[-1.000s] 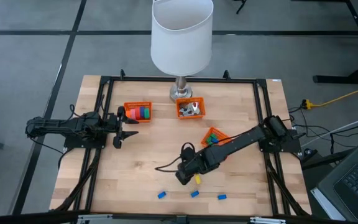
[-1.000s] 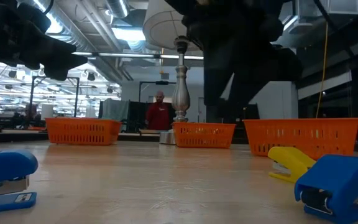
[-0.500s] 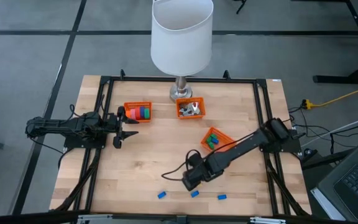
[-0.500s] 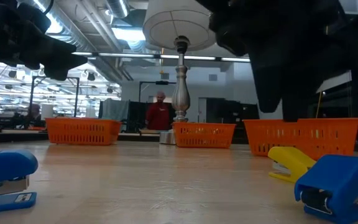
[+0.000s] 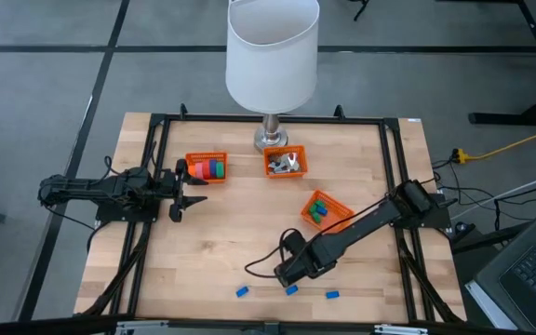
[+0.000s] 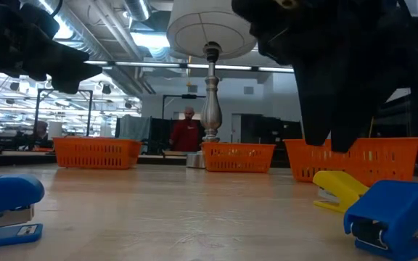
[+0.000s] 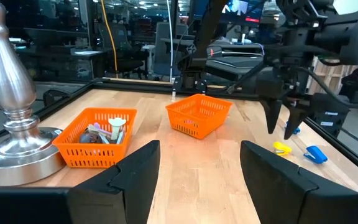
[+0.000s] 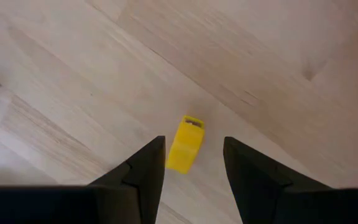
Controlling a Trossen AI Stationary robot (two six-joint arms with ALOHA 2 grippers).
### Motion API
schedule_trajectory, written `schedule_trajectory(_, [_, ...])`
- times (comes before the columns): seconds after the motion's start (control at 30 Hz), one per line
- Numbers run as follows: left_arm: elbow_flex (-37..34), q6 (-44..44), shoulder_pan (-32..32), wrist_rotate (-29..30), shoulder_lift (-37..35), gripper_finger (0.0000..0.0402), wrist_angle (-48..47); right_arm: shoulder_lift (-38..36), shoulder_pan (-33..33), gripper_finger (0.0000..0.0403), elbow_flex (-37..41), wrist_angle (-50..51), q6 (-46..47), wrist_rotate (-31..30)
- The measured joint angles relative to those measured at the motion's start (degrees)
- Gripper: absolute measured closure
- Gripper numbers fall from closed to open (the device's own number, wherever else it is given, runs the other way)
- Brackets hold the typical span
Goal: Pick and place Stapler, Stapler remover, tape
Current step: Put the yellow stapler into the bottom orange bin
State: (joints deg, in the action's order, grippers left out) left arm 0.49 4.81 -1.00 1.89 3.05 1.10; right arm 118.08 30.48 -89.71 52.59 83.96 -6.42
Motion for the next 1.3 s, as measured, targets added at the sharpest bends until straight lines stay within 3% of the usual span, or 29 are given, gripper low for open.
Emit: schedule_trajectory(1.3, [0.0, -0.01, -0.01, 0.0, 0.7, 0.0183, 0.39, 5.64, 0.02, 0.0237, 0.09, -2.27, -0.17, 1.24])
